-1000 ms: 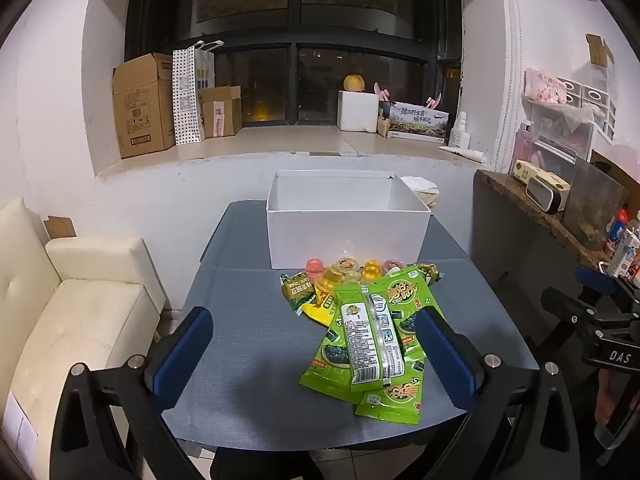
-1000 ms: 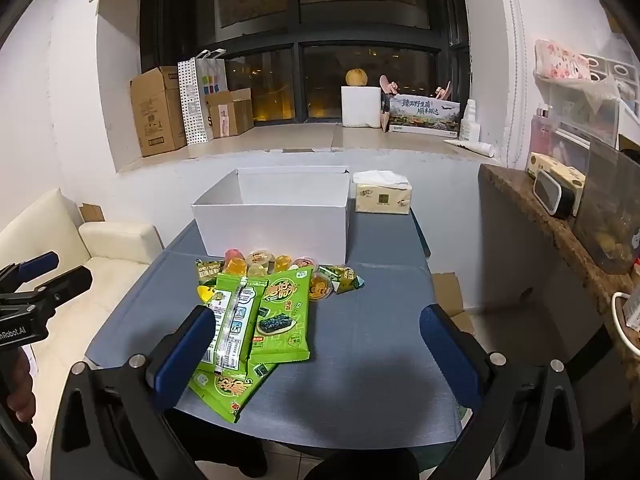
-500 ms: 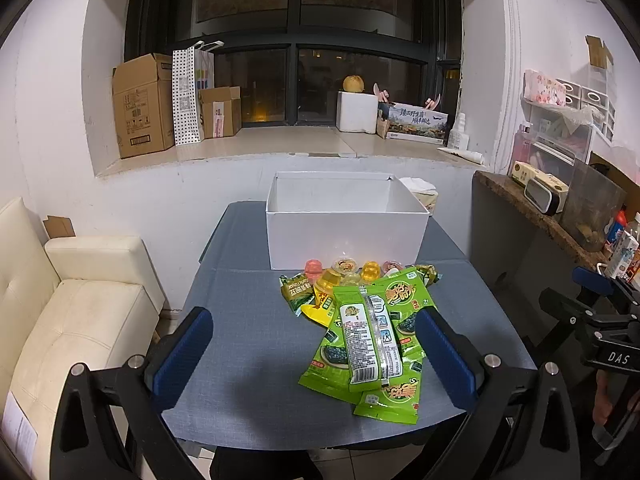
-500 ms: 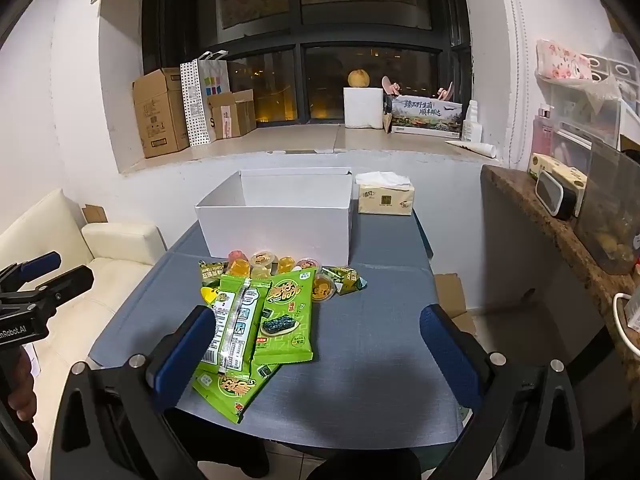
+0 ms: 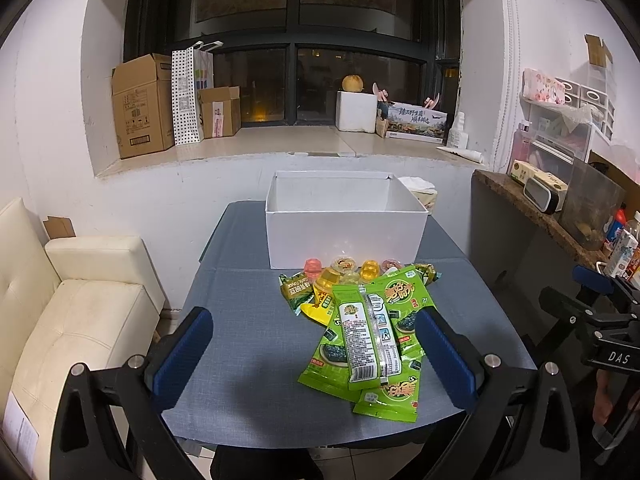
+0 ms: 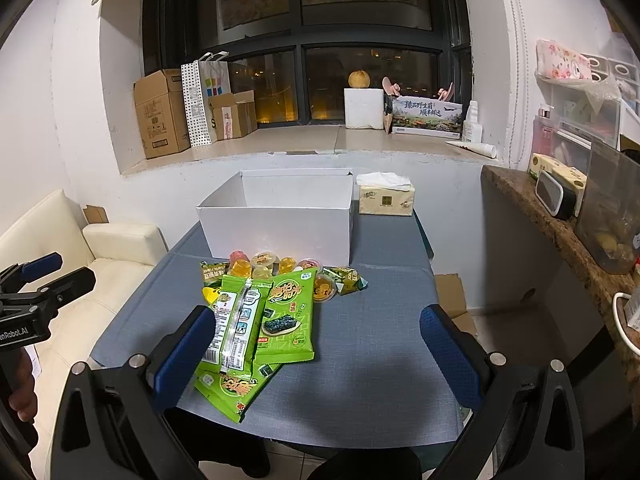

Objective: Organize snacks

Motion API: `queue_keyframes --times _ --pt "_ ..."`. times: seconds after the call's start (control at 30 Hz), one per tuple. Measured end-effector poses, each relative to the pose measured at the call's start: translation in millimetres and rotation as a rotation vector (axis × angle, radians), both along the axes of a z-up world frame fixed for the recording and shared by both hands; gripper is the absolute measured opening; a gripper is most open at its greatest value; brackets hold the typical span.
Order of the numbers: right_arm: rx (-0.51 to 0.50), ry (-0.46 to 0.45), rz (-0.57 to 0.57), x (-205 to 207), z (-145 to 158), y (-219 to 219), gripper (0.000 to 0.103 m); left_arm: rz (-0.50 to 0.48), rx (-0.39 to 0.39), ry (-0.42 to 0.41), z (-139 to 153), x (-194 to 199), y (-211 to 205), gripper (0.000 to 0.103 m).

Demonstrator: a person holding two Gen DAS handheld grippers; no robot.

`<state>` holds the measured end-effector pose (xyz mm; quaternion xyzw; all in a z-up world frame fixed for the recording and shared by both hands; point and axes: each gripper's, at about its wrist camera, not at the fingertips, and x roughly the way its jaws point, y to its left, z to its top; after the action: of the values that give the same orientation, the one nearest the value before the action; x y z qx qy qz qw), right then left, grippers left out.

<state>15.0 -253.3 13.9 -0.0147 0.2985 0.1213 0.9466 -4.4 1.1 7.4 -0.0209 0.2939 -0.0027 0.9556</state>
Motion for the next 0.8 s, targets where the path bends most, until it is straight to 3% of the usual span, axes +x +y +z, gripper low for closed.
queue_keyframes --times 0.8 --pt "0.001 0.003 0.004 -0.3 -1.1 -0.7 0.103 -0.004 0.002 0.006 -0.9 -0.8 -1.4 0.103"
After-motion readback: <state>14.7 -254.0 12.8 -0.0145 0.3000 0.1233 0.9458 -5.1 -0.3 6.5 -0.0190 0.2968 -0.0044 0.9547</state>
